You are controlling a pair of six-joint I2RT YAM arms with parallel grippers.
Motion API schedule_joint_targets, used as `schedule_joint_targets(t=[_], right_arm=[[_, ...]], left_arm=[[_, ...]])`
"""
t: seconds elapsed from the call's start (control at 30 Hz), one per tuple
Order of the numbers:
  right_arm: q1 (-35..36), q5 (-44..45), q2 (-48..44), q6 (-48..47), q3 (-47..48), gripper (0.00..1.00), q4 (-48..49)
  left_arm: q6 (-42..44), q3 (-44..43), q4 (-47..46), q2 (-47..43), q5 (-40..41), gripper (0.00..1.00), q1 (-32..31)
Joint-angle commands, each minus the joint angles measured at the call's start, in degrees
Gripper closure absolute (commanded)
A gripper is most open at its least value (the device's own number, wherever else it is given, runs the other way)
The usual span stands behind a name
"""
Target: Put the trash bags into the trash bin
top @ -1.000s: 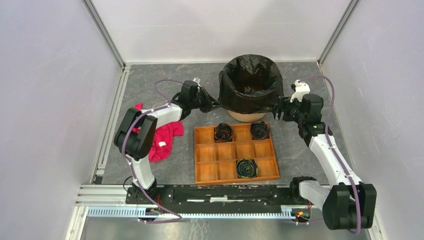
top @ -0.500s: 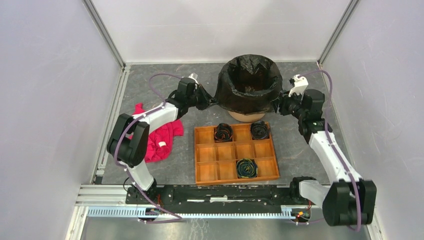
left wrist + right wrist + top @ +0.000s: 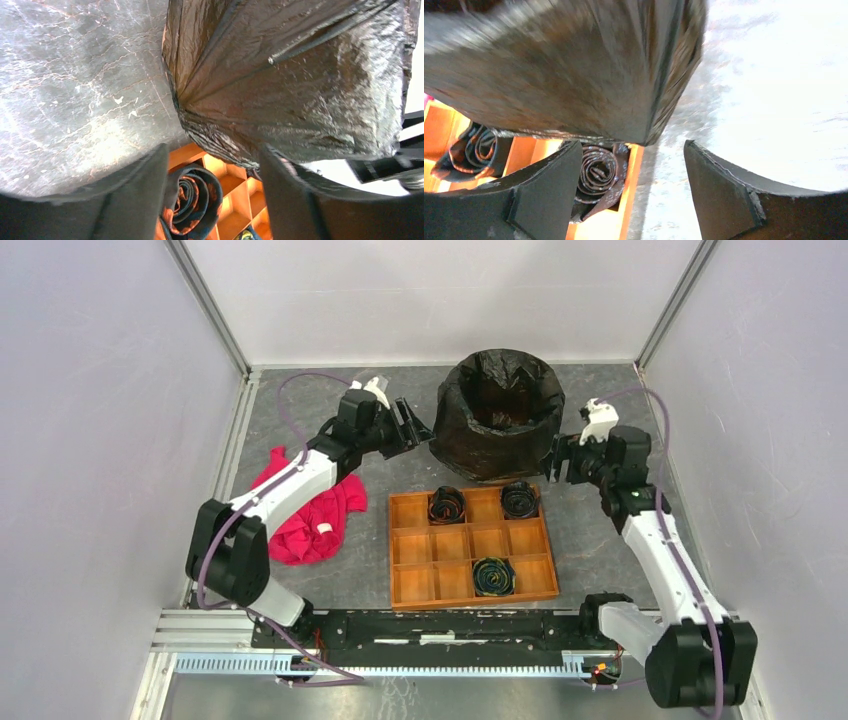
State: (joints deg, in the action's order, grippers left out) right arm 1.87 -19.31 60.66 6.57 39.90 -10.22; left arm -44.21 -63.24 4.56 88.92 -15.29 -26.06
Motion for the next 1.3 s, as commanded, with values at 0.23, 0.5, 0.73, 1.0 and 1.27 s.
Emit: schedule_joint_targets(t=[0.23, 0.5, 0.73, 1.0, 1.27], right_arm=[[3.78, 5.59, 5.3, -6.12, 33.34, 0.17, -14.85], [16.19, 4.44, 33.74, -9.95, 59.99, 0.38, -20.82], [17.75, 27.61, 51.05, -8.2, 73.5, 0.63, -26.9], [17.66, 48.2, 51.44, -7.12, 65.94, 0.63, -18.41], [19.99, 45.42, 48.75, -11.12, 67.26, 0.48, -22.36]], left_arm=[[14.11, -6.78, 10.32, -8.22, -0.54, 0.07, 0.91], [19.42, -4.72, 13.01, -14.62, 9.16, 0.02, -5.34], [20.12, -4.51, 12.94, -16.62, 10.84, 0.02, -7.75], [20.22, -3.88, 12.61, -17.03, 12.15, 0.0, -10.72], [20.08, -3.82, 12.75, -16.69, 13.07, 0.0, -11.03]])
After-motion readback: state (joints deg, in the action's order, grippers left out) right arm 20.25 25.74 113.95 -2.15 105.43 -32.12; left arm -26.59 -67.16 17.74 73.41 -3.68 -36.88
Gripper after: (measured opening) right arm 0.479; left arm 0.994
